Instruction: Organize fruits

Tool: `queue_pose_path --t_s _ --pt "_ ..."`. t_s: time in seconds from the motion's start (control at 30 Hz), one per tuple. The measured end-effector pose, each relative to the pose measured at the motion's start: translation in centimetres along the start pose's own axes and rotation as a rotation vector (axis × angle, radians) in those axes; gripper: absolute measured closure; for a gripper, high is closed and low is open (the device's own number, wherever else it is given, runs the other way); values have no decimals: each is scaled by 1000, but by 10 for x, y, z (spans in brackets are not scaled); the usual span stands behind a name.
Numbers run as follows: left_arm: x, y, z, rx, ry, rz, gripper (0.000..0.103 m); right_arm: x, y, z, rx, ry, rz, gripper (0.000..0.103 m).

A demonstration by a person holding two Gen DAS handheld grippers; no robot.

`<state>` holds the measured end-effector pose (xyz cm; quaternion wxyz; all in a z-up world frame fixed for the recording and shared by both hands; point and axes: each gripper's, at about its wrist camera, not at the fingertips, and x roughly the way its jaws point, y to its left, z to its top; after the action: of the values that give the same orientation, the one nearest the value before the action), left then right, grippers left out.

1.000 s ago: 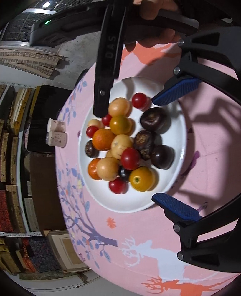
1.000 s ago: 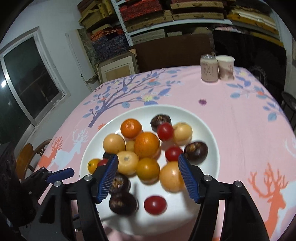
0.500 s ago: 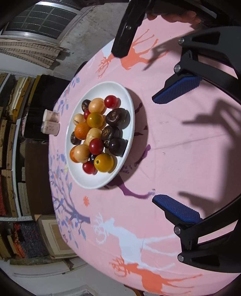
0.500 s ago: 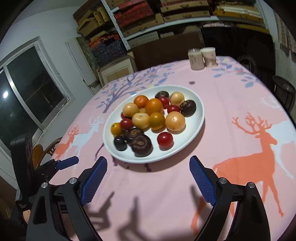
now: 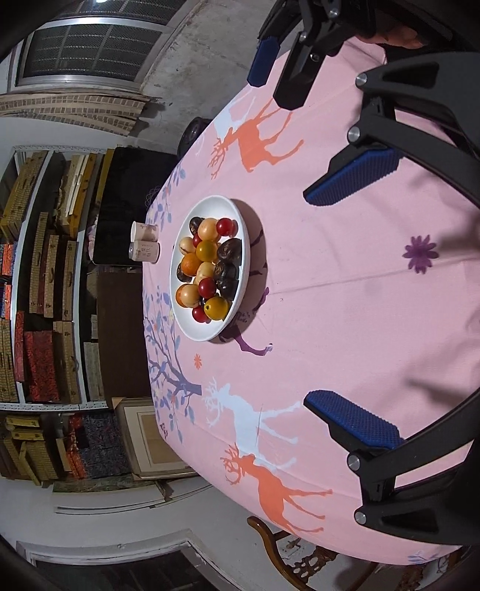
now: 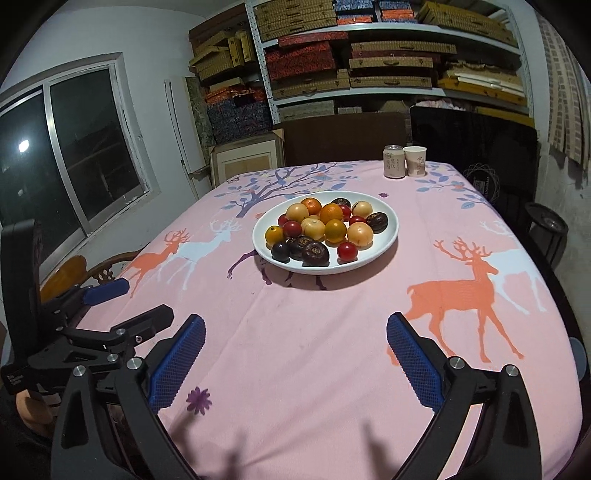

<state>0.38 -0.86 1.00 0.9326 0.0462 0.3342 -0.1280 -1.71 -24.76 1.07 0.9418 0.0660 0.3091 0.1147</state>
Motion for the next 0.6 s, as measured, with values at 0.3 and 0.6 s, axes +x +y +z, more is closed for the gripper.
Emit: queue_pose_path --t_s 0.3,0.6 --pt "-30 -4 -8 0 -44 28 5 -23 6 -7 -3 -38 -8 4" --pt "-38 -12 -8 29 -68 54 5 -28 8 -10 0 -48 -23 4"
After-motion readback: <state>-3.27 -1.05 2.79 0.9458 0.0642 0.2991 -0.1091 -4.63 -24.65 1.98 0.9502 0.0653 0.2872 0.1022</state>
